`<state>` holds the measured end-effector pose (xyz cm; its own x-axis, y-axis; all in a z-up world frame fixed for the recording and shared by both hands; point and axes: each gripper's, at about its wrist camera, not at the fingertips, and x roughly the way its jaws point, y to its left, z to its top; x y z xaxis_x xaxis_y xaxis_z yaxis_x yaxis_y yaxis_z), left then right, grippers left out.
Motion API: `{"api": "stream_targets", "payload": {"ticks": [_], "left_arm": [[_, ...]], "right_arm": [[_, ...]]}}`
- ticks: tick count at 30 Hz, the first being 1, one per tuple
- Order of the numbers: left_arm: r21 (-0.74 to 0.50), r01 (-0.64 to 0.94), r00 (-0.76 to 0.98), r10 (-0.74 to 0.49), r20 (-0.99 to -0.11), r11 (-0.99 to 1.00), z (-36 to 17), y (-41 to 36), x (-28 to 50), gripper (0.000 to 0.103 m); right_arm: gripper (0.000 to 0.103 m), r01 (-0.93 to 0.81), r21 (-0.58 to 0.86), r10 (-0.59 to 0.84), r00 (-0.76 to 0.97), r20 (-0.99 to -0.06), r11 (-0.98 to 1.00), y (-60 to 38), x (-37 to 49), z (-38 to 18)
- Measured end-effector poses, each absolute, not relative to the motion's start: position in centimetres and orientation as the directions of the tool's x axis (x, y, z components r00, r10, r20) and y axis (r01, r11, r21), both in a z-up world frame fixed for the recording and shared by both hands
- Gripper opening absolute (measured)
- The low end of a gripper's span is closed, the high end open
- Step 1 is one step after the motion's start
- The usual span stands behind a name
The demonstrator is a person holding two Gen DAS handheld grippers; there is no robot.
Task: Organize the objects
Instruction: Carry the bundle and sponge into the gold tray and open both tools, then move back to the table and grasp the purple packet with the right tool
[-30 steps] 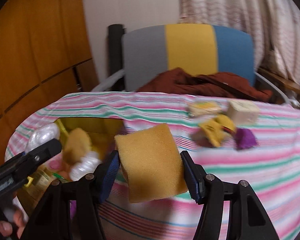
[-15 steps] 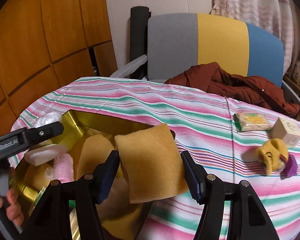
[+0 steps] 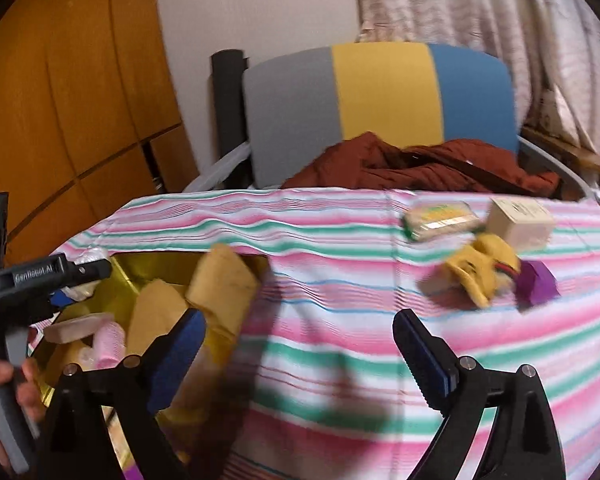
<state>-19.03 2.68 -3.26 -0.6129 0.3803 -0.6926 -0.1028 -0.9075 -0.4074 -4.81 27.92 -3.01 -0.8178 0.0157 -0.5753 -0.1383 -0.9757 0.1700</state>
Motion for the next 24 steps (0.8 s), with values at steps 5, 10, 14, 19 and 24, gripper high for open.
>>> {"api": "stream_targets", "payload": {"ticks": [5,10,14,19,24], "left_arm": [[-0.416,-0.082,-0.61,0.376,-0.698,-0.906,-2.9,2.8,-18.7,0.073],[-0.398,-0.103,-0.62,0.372,-0.691,-0.912,-2.3,3.4,-17.0,0.073],[-0.375,-0.155,-0.62,0.385,-0.683,-0.914,-2.2,4.8,-14.9,0.073],[-0.335,-0.23,-0.61,0.404,-0.682,-0.914,-2.2,7.2,-12.1,0.073],[-0.301,-0.332,-0.589,0.446,-0.674,-0.894,-1.9,10.1,-8.8,0.073]], "right_arm": [[0.095,-0.203,0.25,0.015,-0.803,-0.596,-0.947,30.6,-2.8,-4.1],[0.095,-0.249,0.26,0.039,-0.787,-0.615,-0.933,32.2,-1.3,-5.2],[0.095,-0.281,0.273,0.053,-0.779,-0.624,-0.92,33.1,-0.4,-5.9],[0.095,-0.292,0.273,0.059,-0.774,-0.631,-0.917,33.5,0.6,-6.3],[0.095,-0.302,0.241,0.084,-0.766,-0.638,-0.923,33.6,1.2,-6.3]]}}
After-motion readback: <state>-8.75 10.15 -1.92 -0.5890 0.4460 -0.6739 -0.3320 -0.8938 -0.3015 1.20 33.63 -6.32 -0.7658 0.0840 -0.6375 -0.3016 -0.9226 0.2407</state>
